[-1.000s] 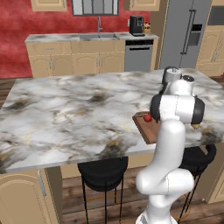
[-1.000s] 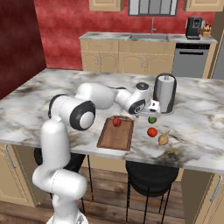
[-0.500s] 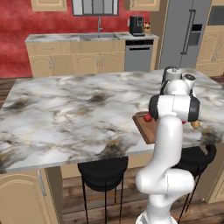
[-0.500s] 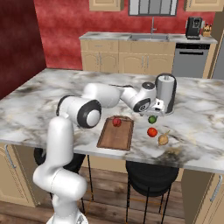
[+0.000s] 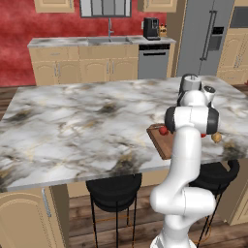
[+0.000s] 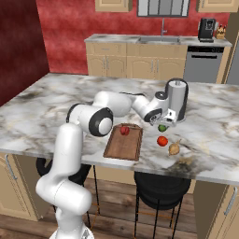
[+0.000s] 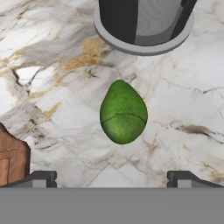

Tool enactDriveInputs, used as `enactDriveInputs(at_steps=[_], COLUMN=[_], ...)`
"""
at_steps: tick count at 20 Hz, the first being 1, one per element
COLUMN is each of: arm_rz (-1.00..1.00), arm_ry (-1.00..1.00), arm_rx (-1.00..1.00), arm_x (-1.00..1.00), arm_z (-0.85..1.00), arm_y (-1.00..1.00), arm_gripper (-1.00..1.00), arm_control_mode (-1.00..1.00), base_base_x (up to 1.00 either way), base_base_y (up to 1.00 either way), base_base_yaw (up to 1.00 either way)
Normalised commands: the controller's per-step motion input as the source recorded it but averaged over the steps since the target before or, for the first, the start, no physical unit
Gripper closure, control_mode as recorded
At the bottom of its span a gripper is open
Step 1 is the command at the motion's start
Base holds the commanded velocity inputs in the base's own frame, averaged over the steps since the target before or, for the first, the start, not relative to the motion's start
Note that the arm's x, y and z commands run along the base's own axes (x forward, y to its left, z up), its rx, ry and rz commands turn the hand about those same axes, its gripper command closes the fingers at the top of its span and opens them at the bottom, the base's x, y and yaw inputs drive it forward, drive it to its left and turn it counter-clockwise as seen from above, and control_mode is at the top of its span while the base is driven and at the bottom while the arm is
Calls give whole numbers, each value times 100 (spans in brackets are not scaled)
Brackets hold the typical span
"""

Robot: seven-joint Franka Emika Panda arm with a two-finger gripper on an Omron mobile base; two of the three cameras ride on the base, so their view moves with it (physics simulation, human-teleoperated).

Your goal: Place the avocado, onion, tomato, and bell pepper on the cutting board.

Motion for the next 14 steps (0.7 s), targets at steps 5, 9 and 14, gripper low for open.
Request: enactDriveInputs(at_steps=[5,9,14], arm_rz=[0,0,0], arm_ry=[-2,-1,0], arm_rx=[0,0,0], arm_x=[17,21,24], arm_z=[-20,-16,-16], arm_y=[0,0,0], arm_gripper=[-100,-100,-100], arm_control_mode=[-100,-100,-100], base_base_x=[0,0,0], base_base_y=[0,0,0], base_base_yaw=[0,0,0])
